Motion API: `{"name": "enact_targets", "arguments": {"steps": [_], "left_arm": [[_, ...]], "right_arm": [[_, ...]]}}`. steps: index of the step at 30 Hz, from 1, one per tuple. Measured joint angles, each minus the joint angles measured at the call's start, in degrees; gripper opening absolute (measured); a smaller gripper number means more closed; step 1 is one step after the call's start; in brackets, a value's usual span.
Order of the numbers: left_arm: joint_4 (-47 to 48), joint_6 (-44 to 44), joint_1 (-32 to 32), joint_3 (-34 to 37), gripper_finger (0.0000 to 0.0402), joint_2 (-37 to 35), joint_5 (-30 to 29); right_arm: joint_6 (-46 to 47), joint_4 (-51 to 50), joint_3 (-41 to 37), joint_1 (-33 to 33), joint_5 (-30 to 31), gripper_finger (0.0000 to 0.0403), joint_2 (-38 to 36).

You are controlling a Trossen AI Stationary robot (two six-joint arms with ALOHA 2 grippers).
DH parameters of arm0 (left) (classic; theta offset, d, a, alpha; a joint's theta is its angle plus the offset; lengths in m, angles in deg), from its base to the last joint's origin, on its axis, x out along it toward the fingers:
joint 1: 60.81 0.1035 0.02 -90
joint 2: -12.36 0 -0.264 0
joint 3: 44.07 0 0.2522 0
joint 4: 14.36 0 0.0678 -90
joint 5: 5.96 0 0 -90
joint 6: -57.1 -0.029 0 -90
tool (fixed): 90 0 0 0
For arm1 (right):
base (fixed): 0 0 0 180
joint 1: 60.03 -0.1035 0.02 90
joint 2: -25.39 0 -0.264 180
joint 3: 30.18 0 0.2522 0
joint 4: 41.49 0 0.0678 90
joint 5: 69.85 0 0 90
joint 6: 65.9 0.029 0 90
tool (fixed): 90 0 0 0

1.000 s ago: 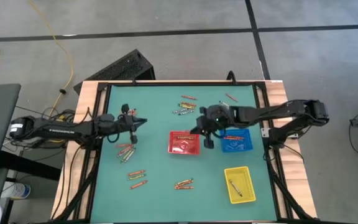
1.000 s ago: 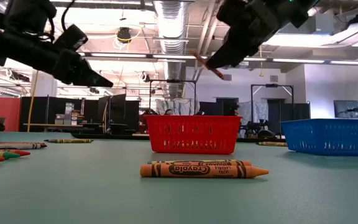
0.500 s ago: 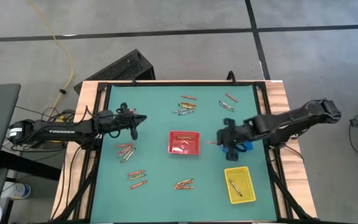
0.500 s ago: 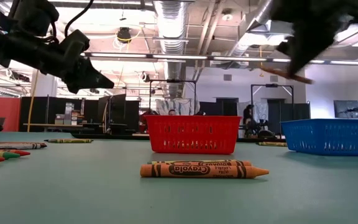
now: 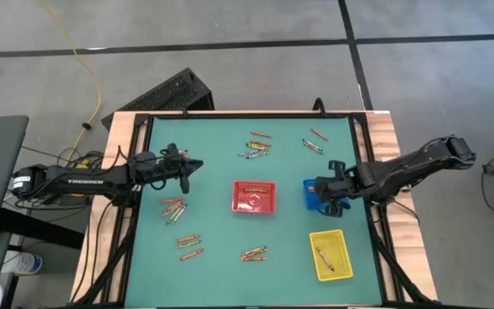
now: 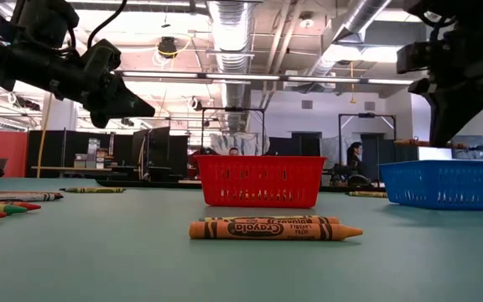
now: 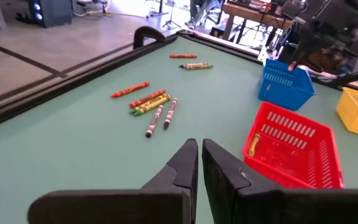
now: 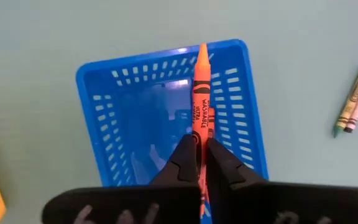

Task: Sort crayons
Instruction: Put the orange crayon into the blue basket, then put the green crayon into the red basket

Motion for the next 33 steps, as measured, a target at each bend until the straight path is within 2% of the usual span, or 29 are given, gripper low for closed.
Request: {"name": "enact_targets", "arguments": {"steps": [7,13,15,18,23,28,33], "left_arm": [[1.2,0.2,0.0,0.0,0.0017,0.0,-0.2],[2.8,0.6,0.0,0.0,0.0049,0.0,-0.5],[7.2,1.0,0.5,-1.5,0.0063,0.0,-1.3],[18.7,-0.4,2.4,-6.9,0.0084,0.1,-3.6],[36.9,-3.6,7.6,-18.1,0.0107,4.2,-5.6],[45.8,-7.8,14.6,-26.1,0.011,12.3,-5.6],[51.0,-8.9,23.3,-30.4,0.011,22.6,-3.8]], "right_arm": [[0.0,-0.1,0.0,0.0,0.0,0.0051,1.6],[0.0,-0.2,0.1,0.0,0.0,0.006,1.3],[0.0,-0.9,0.8,0.0,0.0,0.006,1.4],[0.0,-1.2,3.3,0.0,0.4,0.006,1.3],[-1.0,1.0,7.4,-0.1,5.3,0.006,1.3],[-6.3,8.2,7.9,-0.1,5.7,0.0061,1.3],[-7.5,13.6,7.9,-0.1,5.7,0.0061,1.5]]}}
